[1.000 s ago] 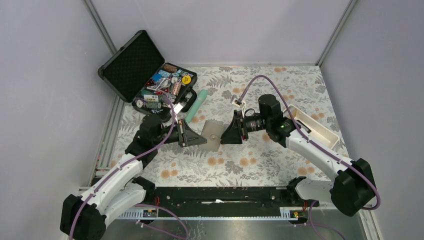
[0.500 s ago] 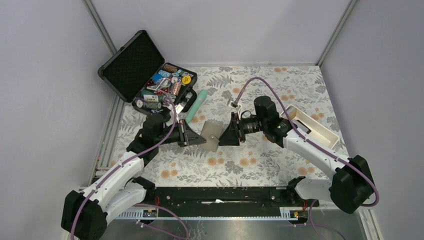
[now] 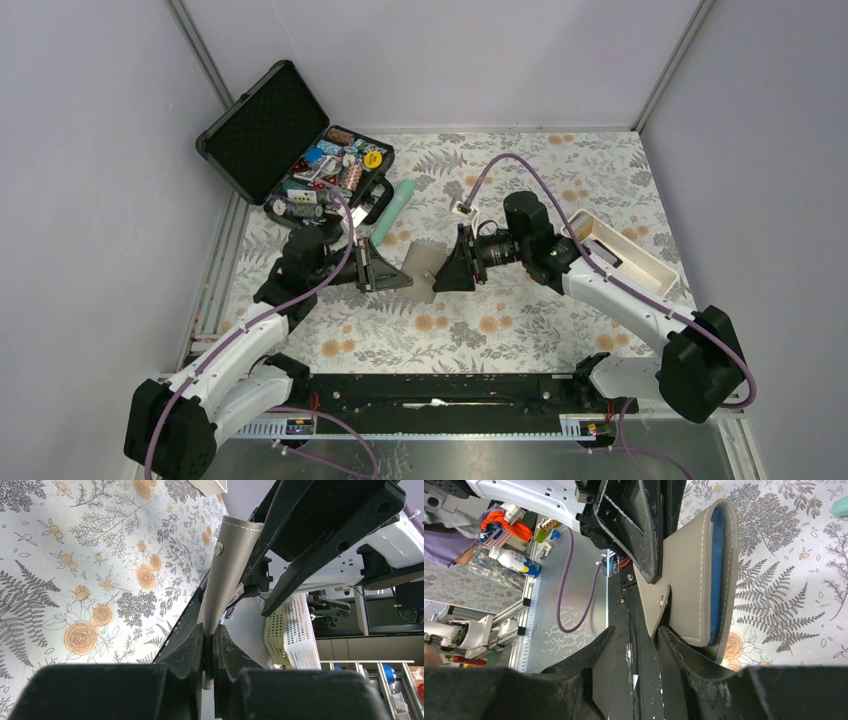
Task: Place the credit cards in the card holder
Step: Open the card holder.
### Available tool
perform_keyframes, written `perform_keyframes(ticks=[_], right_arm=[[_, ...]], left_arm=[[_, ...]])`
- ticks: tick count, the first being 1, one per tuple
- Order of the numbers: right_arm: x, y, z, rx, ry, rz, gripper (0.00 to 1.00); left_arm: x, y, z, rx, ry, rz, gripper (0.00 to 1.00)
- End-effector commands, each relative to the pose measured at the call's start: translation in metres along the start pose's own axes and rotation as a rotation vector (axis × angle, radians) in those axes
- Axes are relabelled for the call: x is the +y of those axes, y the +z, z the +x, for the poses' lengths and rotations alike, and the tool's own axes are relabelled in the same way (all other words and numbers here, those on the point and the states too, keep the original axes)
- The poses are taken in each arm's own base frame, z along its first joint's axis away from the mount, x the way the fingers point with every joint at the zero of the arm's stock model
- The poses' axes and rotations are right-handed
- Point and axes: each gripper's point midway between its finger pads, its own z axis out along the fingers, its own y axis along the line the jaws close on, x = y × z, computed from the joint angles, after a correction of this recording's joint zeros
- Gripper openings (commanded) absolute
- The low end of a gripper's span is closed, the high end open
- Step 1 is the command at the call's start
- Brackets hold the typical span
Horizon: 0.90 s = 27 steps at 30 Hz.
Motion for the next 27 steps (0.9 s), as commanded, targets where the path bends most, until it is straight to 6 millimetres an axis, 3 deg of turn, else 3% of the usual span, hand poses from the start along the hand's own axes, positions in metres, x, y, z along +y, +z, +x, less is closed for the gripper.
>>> perform_keyframes(ticks=[1,8,18,23,27], right_arm=[[0.018,0.01,-0.007,0.017,-0.016,-0.083,0.42],[0.001,0.019,-0.005,0.024,-0.005,-0.05,0.4],[-0.014,0.032,-0.009,0.012,-0.039,0.017,0.18],[-0.025,0.037,-0.01,-0.002,-0.062,0.08,0.01],[-0.037,0.036,-0.011,-0.026,-0.103,0.162,0.0]], left_arm=[[-0.025,-0.004,-0.019,-0.063,0.132,0.086,0.0],[-0.029,-0.005,-0.017,-0.056,0.147,0.109,0.0],[-0.029,-0.003,-0.019,-0.055,0.146,0.113,0.0],[-0.023,0.0,-0.021,-0.062,0.126,0.095,0.0],[-0.007,0.004,-0.027,-0.09,0.077,0.027,0.0]])
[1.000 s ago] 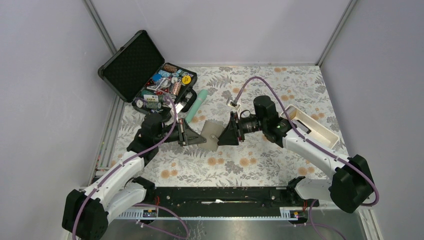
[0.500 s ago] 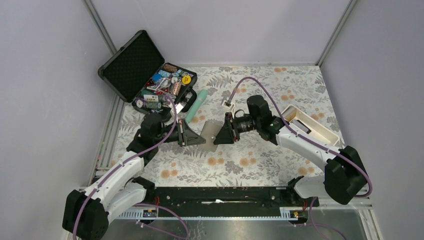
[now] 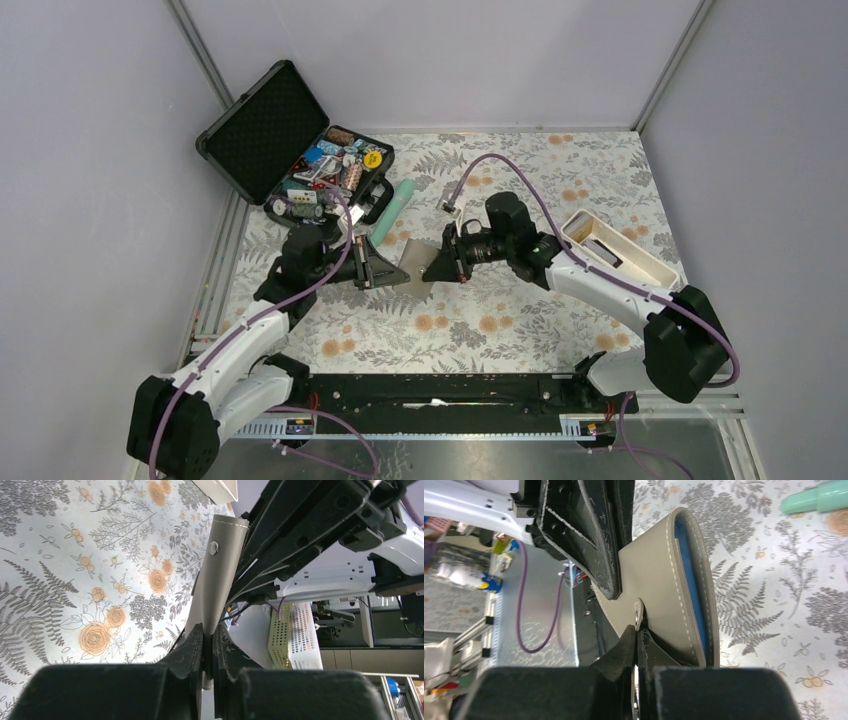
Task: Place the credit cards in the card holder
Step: Open the card holder.
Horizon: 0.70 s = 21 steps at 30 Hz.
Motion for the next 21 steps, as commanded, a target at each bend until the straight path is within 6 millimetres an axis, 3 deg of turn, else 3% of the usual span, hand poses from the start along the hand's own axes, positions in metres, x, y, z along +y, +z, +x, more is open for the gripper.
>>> perform_keyframes(ticks=[1,6,9,21], right_arm=[[-0.006,0.01,-0.013,-0.05,-0.109,0.085,0.0],[-0.035,0.014,-0.015,-0.073,-0.177,0.286,0.0],[-0.039,0.016,-0.016,-0.088,-0.218,0.339,0.0],[-0.022,0.029,-0.013,-0.066,-0.43,0.442,0.0]], left_arm=[[-0.012,0.007,-0.025,-0.089,0.063,0.036,0.0],[0.002,0.015,-0.027,-0.091,-0.048,0.002,0.0],[0.008,0.016,-0.027,-0.096,-0.078,-0.016,0.0],[0.014,0.012,-0.034,-0.125,-0.188,-0.019,0.0]])
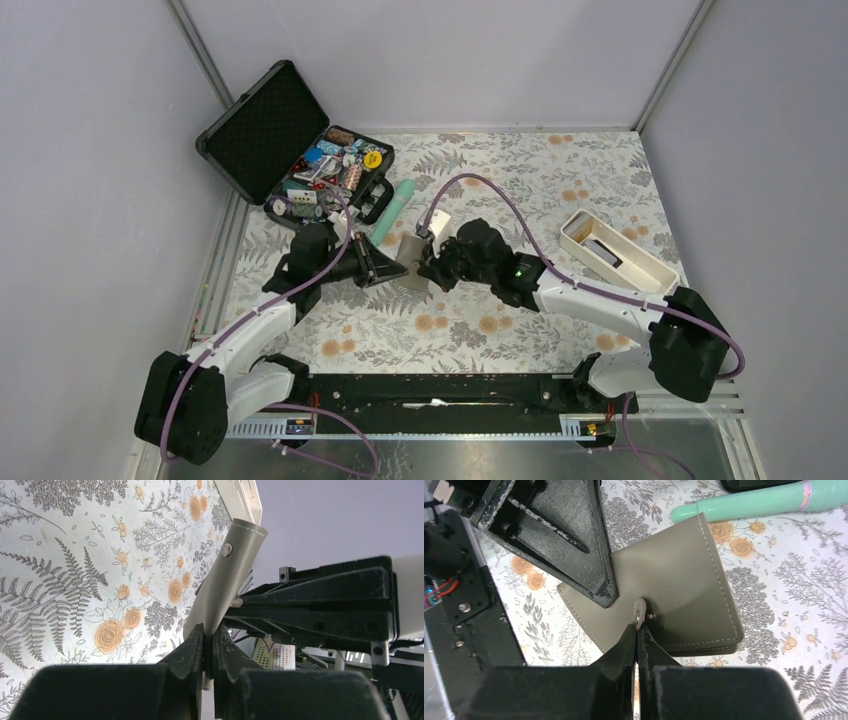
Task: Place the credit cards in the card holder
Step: Open the card holder.
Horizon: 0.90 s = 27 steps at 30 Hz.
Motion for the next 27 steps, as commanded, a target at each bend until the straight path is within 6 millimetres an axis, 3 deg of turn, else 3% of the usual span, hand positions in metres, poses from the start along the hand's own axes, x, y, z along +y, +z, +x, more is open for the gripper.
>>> perform_keyframes(ticks=[1,6,10,11,14,15,20,22,25,27], right_arm=[[0.019,-0.001,-0.024,-0.085,-0.13,0.015,0.0],[0.027,-0.002,-0.027,-0.083,-0.178,0.04,0.0],[0.024,-0.015,-0.044,-0.145,-0.122,0.087,0.0],[0.017,-0.02,-0.049,-0.166,-0.096,0.13,0.05],[0.004,-0.04,-0.064,-0.227,-0.014,0.231,0.46],[-0.001,-0.046,-0.067,-0.241,0.008,0.256,0.53],[-0.032,-0.059,-0.065,-0.237,0.223,0.229,0.68],[-0.033,-0.056,-0.065,-0.232,0.278,0.2,0.73],[-0.019,-0.049,-0.075,-0.246,0.347,0.123,0.75],[0.0,-0.045,-0.089,-0.28,0.396,0.001,0.74]], left_arm=[[-0.036,-0.005,-0.012,-0.031,0.027,0.139,0.0],[-0.031,-0.007,-0.011,-0.027,0.01,0.135,0.0],[-0.019,-0.01,-0.014,-0.053,0.036,0.084,0.0],[-0.016,-0.012,-0.015,-0.068,0.057,0.067,0.0],[-0.007,-0.018,-0.022,-0.135,0.134,0.002,0.0],[-0.002,-0.021,-0.023,-0.156,0.144,-0.029,0.0],[0.0,-0.033,-0.03,-0.231,0.254,-0.074,0.0],[0.001,-0.036,-0.032,-0.254,0.291,-0.09,0.0],[0.017,-0.043,-0.035,-0.285,0.309,-0.18,0.0],[0.025,-0.047,-0.037,-0.299,0.312,-0.232,0.0]])
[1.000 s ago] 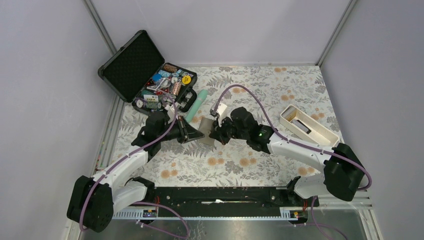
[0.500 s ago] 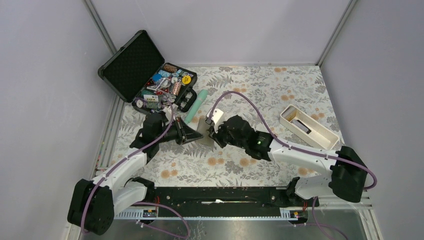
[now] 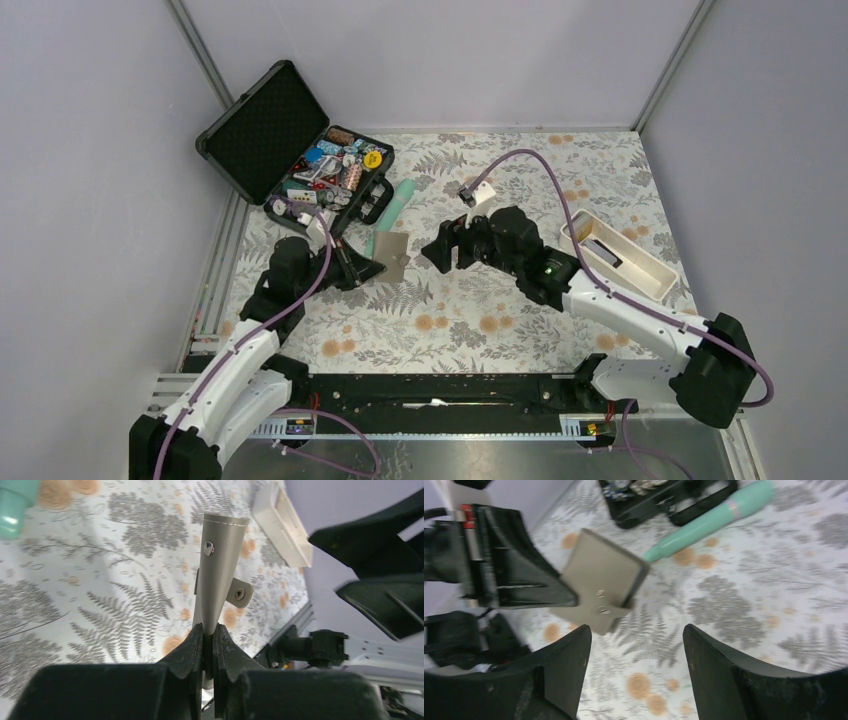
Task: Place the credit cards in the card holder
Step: Open the card holder.
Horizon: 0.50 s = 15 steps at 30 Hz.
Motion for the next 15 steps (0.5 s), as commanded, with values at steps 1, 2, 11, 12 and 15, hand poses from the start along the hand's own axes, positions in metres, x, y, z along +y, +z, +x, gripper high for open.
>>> perform_keyframes(ticks=[1,2,11,12,15], right_arm=[[0.06,0.003,-0.023,-0.021,0.203,-0.265,0.73],[0.069,0.005,-0.025,-0.019,0.244,-0.309,0.71],[0.12,0.045,-0.004,0.07,0.371,-0.402,0.6],[0.119,0.05,0.0,0.079,0.385,-0.388,0.59],[0.114,0.063,0.012,0.104,0.407,-0.362,0.54]], left_arm=[[0.022,-0.006,-0.015,-0.075,0.082,-0.138,0.0],[0.026,-0.007,-0.015,-0.079,0.079,-0.157,0.0],[0.031,-0.005,-0.013,-0.092,0.051,-0.179,0.0],[0.031,-0.005,-0.012,-0.092,0.05,-0.176,0.0],[0.027,-0.006,-0.011,-0.093,0.052,-0.152,0.0]])
